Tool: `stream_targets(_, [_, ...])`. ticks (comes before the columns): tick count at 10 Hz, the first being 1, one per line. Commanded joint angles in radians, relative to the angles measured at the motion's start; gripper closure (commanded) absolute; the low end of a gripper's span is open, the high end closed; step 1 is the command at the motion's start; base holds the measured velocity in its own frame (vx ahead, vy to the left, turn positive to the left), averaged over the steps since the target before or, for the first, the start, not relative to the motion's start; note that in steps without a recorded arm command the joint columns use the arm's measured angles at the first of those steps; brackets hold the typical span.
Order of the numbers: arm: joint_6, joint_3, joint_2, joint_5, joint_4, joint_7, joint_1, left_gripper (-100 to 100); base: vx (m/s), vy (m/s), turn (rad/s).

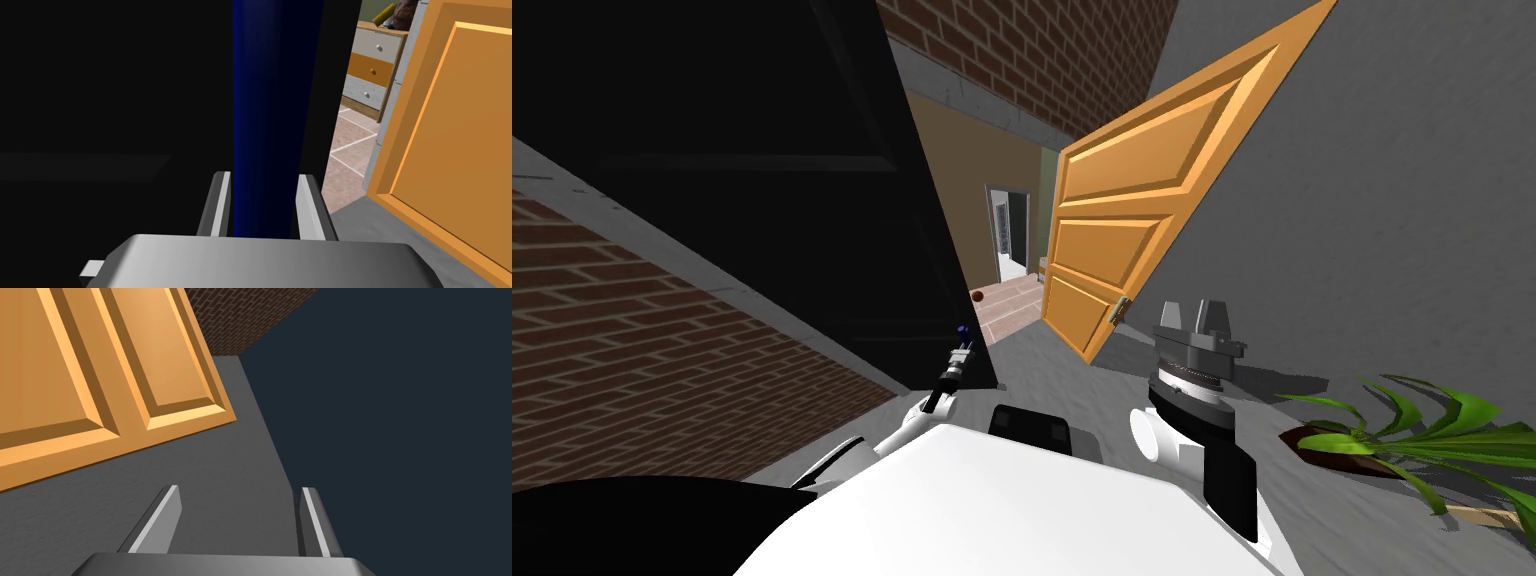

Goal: Pull the door open

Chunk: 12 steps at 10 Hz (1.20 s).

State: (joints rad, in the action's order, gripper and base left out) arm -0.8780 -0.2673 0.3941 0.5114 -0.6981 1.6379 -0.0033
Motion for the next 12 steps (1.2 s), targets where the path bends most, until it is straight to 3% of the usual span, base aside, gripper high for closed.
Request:
stream_targets(1, [0.0,0.0,0.0,0.0,0.0,0.0,0.0,100,-0.117,0.013,-0.024])
stream_targets(7, [-0.078,-0.096,0.076,-0.042,-0.024,0.098,0.058,100,-0.21,0.047,-0.091])
stream_targets(8, [-0.086,-0.106,0.084,-0.046,-0.027,0.107,0.063,100,-0.215,0.067,-0.078])
stream_targets(9, [-0.076,-0.101,0.077,-0.043,-0.022,0.1,0.058,100,-0.101,0.027,-0.026])
stream_targets(10, [-0.098,-0.119,0.089,-0.053,-0.019,0.118,0.071,100,-0.13,0.04,-0.099])
stream_targets(12, [-0.118,-0.132,0.102,-0.06,-0.019,0.133,0.08,100,-0.188,0.044,-0.102])
